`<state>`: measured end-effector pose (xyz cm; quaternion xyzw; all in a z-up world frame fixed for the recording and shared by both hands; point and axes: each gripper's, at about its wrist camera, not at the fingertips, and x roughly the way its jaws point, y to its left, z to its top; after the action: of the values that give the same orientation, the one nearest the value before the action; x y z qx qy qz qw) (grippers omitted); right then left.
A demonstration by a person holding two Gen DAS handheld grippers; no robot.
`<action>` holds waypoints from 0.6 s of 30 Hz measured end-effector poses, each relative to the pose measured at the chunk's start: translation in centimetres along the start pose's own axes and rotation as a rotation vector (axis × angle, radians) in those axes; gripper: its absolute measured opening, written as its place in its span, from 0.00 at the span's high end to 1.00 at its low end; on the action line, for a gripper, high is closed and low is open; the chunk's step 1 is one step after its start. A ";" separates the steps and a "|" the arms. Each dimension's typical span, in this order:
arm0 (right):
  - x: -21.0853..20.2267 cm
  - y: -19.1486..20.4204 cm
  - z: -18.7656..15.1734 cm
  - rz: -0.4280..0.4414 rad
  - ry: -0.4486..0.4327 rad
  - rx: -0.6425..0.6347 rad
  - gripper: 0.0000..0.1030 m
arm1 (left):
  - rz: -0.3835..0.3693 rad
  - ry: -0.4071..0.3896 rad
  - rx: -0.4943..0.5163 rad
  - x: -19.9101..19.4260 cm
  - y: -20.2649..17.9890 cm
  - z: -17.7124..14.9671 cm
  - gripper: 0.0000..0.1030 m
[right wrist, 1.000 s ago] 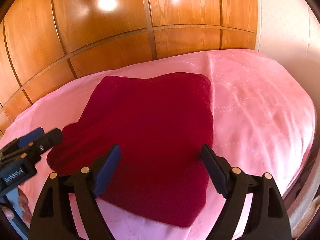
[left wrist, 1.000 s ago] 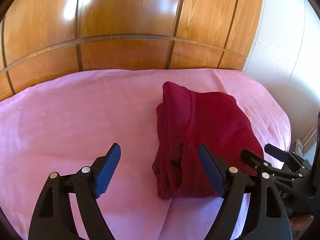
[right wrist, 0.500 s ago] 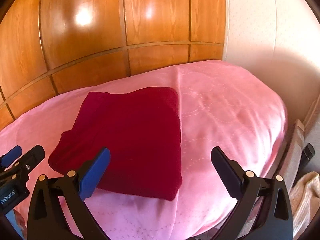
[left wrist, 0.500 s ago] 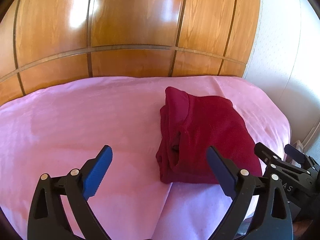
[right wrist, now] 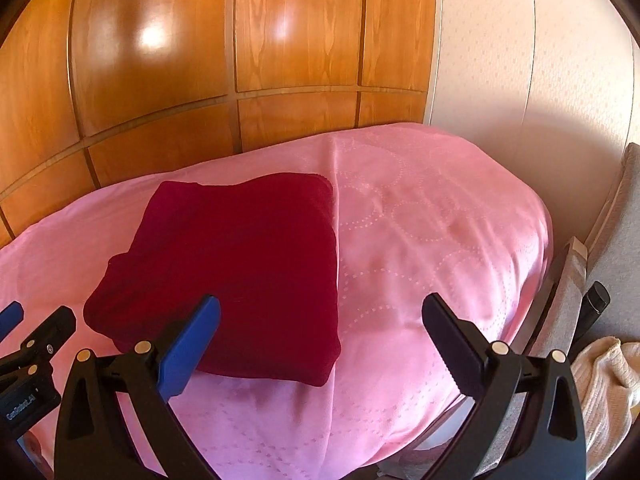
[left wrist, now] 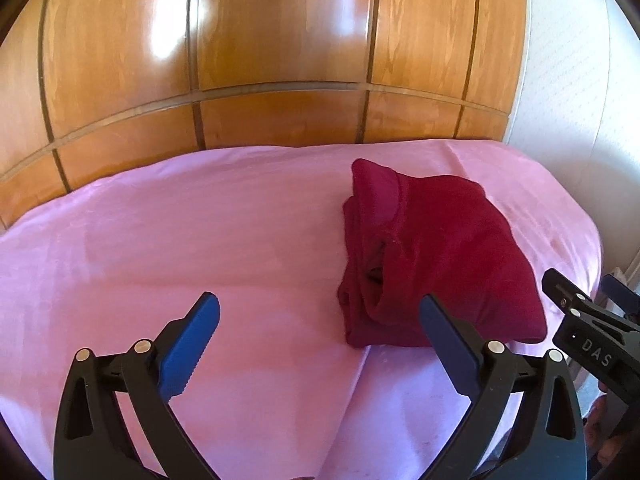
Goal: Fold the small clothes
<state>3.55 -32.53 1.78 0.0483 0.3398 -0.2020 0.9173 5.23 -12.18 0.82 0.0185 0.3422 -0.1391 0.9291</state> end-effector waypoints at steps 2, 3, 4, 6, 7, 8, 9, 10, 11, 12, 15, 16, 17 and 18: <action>-0.1 0.3 -0.1 0.008 0.000 -0.009 0.02 | 0.024 -0.012 0.001 -0.2 0.0 -0.1 0.04; -0.1 0.4 -0.2 0.010 -0.003 -0.014 0.02 | 0.027 -0.015 -0.001 -0.2 0.0 -0.1 0.04; -0.2 0.5 -0.2 0.010 -0.005 -0.017 0.02 | 0.026 -0.016 -0.005 -0.2 0.1 -0.2 0.04; -0.2 0.5 -0.2 0.013 -0.009 -0.021 0.02 | 0.026 -0.013 -0.016 -0.2 0.2 -0.2 0.04; -0.2 0.6 -0.3 0.014 -0.010 -0.022 0.02 | 0.029 -0.016 -0.016 -0.2 0.3 -0.2 0.04; -0.3 0.6 -0.3 0.015 -0.011 -0.023 0.02 | 0.034 -0.020 -0.014 -0.3 0.3 -0.2 0.04; -0.3 0.6 -0.3 0.017 -0.013 -0.024 0.02 | 0.035 -0.021 -0.013 -0.3 0.4 -0.2 0.04; -0.2 0.7 -0.3 0.017 -0.014 -0.025 0.02 | 0.035 -0.022 -0.013 -0.3 0.4 -0.2 0.04; -0.3 0.8 -0.4 0.017 -0.015 -0.026 0.02 | 0.033 -0.022 -0.014 -0.4 0.4 -0.2 0.04; -0.3 0.9 -0.4 0.019 -0.012 -0.028 0.02 | 0.032 -0.021 -0.015 -0.4 0.5 -0.2 0.04; -0.3 1.2 -0.6 0.025 -0.007 -0.035 0.02 | 0.032 -0.021 -0.021 -0.4 0.6 -0.3 0.04; -0.3 1.2 -0.7 0.027 -0.005 -0.037 0.02 | 0.031 -0.022 -0.024 -0.4 0.6 -0.3 0.04; -0.3 1.3 -0.7 0.029 -0.004 -0.038 0.02 | 0.033 -0.024 -0.025 -0.4 0.6 -0.3 0.04; -0.3 1.4 -0.7 0.032 -0.003 -0.037 0.02 | 0.033 -0.027 -0.023 -0.5 0.7 -0.3 0.04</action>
<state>3.49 -31.05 1.34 0.0361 0.3412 -0.1810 0.9217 4.91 -11.36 0.88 0.0116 0.3309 -0.1199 0.9360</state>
